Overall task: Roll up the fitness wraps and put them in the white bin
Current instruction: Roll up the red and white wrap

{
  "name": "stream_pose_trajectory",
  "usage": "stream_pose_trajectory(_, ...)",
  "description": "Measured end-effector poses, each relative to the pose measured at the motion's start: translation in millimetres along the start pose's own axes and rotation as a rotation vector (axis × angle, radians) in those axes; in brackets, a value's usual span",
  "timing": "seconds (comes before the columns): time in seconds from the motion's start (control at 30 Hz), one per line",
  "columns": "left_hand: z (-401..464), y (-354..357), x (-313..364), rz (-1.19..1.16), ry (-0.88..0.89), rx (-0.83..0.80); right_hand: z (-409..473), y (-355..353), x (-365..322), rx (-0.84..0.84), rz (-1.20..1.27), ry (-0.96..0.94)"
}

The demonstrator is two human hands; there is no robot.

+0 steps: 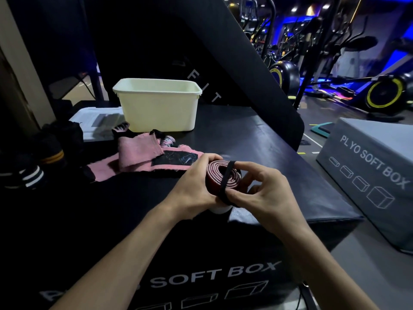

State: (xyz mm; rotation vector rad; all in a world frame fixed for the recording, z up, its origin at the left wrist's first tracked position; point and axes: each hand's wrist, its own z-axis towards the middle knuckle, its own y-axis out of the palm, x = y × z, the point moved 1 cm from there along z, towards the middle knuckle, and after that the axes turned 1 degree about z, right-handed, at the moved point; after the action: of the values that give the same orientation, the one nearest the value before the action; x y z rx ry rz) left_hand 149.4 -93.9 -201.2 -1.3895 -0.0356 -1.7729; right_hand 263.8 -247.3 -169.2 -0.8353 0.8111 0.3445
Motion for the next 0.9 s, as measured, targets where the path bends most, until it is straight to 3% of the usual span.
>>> stream_pose_trajectory(0.17,-3,1,0,0.087,0.027,-0.041,3,4,3,0.001,0.049,-0.001)
stream_pose_trajectory(0.3,-4,-6,5,0.115,-0.011,-0.196,5,5,3,0.018,0.0,-0.02)
stream_pose_trajectory(0.57,-5,-24,5,-0.011,-0.075,-0.367,9,13,9,0.033,0.021,-0.063)
stream_pose_trajectory(0.67,-4,-29,1,0.008,-0.036,-0.309,10,17,11,-0.012,0.08,-0.026)
stream_pose_trajectory(0.9,-7,-8,2,0.09,0.092,0.003,17,20,19,-0.069,0.162,-0.04)
